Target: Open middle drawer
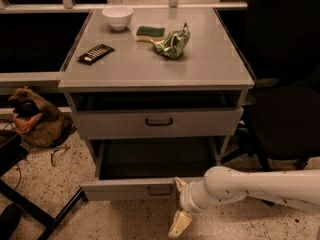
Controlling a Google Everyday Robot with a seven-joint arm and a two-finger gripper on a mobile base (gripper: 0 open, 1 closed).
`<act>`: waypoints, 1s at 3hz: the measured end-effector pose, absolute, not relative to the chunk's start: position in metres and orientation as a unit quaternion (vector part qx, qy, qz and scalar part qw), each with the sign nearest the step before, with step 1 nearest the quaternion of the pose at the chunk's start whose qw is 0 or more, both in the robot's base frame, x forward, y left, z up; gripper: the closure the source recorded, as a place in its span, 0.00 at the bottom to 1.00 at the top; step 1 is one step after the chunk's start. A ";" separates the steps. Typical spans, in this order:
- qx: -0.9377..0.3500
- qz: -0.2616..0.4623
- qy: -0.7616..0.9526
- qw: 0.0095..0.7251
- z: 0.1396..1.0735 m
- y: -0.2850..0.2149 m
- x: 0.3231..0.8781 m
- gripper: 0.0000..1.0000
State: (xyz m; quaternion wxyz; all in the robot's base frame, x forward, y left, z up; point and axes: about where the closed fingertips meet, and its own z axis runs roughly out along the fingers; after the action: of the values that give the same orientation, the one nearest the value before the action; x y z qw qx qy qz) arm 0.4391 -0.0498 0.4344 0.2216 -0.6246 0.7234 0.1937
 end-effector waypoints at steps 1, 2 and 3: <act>-0.625 0.194 0.723 0.222 0.434 -0.050 0.439 0.00; -0.630 0.178 0.720 0.229 0.439 -0.049 0.452 0.00; -0.644 0.153 0.709 0.243 0.450 -0.045 0.485 0.00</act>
Offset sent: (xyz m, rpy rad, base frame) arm 0.0318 0.0001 0.0121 -0.0349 -0.0834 -0.0003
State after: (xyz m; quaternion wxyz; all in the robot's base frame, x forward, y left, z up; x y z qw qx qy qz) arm 0.4850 -0.0450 0.4495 0.2426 -0.6440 0.7091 0.1534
